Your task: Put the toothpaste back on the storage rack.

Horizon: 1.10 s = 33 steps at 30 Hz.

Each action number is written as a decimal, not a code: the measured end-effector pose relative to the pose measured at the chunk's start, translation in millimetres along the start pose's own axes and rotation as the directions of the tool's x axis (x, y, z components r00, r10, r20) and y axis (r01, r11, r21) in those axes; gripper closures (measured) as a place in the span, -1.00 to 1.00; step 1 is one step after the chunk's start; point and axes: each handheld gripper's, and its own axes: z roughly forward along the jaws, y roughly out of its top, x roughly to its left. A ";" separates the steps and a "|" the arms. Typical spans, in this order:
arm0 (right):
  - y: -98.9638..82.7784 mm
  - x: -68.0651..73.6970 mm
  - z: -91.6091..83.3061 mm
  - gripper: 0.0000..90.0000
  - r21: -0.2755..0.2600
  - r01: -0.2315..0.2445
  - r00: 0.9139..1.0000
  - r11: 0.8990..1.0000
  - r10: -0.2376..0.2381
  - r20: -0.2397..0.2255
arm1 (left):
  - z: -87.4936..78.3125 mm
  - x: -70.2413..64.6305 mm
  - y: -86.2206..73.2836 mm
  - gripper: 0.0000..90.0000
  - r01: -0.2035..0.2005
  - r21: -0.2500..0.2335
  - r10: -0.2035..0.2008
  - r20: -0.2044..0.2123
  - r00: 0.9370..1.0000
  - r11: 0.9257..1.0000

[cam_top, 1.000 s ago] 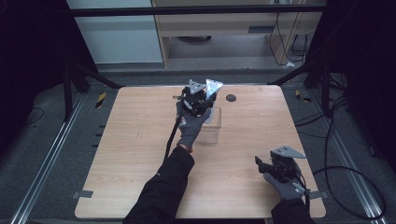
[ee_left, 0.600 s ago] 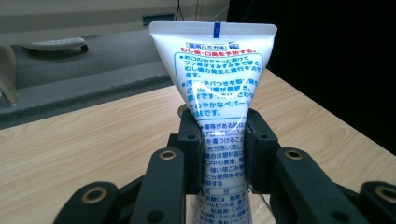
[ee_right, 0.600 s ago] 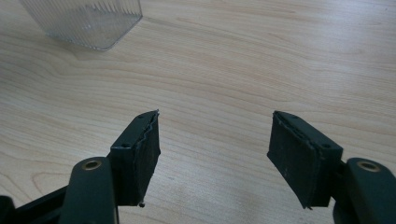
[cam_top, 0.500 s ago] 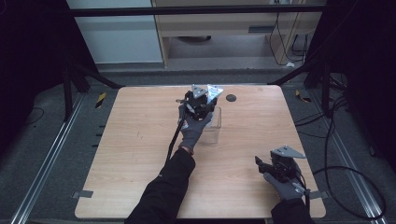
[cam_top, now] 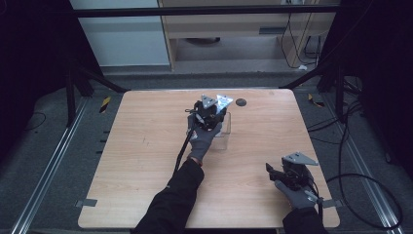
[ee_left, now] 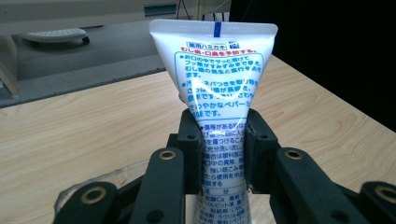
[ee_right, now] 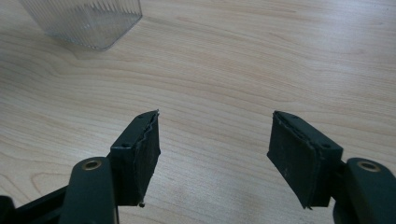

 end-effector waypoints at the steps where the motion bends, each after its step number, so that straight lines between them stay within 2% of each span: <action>1: 0.1 -0.1 -0.1 -0.25 -0.001 0.004 1.000 1.000 -0.004 0.000 | 0.4 -0.5 -1.3 0.58 0.003 -0.008 -0.003 0.003 1.000 1.000; 4: 0.1 -0.1 -0.1 -0.26 -0.001 0.004 1.000 1.000 -0.004 -0.001 | 0.2 -1.3 -3.1 0.58 0.005 -0.012 -0.005 0.008 1.000 1.000; 10: 0.0 0.7 0.3 -0.26 0.001 0.003 1.000 1.000 -0.003 -0.002 | -0.4 -2.8 -9.3 0.57 -0.018 0.005 0.018 0.014 1.000 1.000; 20: 0.2 1.8 1.5 -0.27 0.005 0.009 1.000 1.000 -0.009 -0.002 | 1.0 -2.4 -19.7 0.54 -0.008 0.036 0.006 0.039 0.999 0.999; 25: 0.3 2.0 1.6 -0.27 0.005 0.011 1.000 1.000 -0.011 0.000 | 2.1 -0.9 -25.5 0.52 -0.013 0.077 0.010 0.042 0.999 0.997; 30: 0.7 2.4 1.7 -0.27 0.004 0.013 1.000 1.000 -0.013 0.000 | 1.4 -2.6 -27.1 0.46 -0.038 0.116 0.032 0.051 0.998 0.993; 33: 0.9 3.4 1.7 -0.27 0.004 0.016 1.000 1.000 -0.016 -0.001 | -0.8 -1.7 -26.3 0.41 -0.020 0.113 0.013 0.061 0.998 0.993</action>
